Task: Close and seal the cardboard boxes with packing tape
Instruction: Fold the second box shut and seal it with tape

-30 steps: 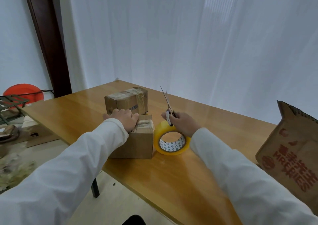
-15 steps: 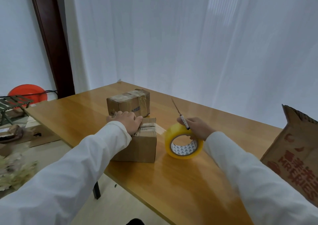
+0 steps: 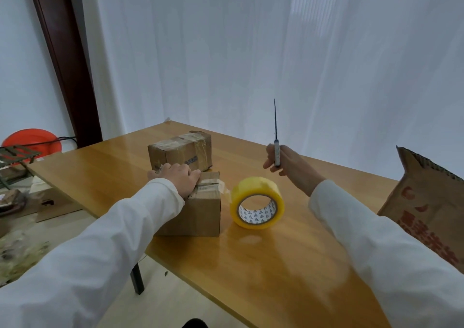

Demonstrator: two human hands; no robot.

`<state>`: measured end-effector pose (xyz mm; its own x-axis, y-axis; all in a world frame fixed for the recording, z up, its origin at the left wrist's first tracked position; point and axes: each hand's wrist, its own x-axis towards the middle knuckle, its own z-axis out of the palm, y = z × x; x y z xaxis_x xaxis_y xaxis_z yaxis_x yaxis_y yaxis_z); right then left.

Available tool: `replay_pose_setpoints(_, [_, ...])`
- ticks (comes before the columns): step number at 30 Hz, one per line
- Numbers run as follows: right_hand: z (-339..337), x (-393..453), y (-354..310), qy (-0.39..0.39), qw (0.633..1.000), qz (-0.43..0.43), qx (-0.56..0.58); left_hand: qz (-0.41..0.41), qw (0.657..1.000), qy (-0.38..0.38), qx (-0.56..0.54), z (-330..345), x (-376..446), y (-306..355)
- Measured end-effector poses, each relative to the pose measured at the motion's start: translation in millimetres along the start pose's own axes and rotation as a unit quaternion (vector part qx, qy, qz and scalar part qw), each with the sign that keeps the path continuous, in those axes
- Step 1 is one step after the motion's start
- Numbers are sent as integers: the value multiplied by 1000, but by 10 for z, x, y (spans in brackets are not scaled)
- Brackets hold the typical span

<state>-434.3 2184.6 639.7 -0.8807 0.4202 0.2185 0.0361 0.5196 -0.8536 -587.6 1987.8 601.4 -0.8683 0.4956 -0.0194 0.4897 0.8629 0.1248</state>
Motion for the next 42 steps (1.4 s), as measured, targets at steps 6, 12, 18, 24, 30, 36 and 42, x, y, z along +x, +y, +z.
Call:
replay_pose_setpoints(6, [142,-331,-54,-309,916,232,104,0,1000,2,2,16,-4,-15])
replay_pose_setpoints(12, [225,-579,271,-403,882,237,62,-6,1000,3,-5,0,-7,5])
replay_pose_setpoints(18, [139,-431,130,-354,901,206,144,-9,1000,4,-3,-3,-32,17])
replay_pose_setpoints(24, [276,-564,200,-444,862,230,86,-16,1000,3,-8,-12,-38,19])
replay_pose_setpoints(30, [351,-739,343,-487,825,249,142,-17,1000,1,-8,-20,-44,26])
replay_pose_setpoints(36, [630,-756,320,-409,833,262,266,-20,1000,3,-13,-32,-65,30])
replay_pose_setpoints(42, [855,-798,190,-276,875,277,285,-13,1000,12,-17,-22,-72,20])
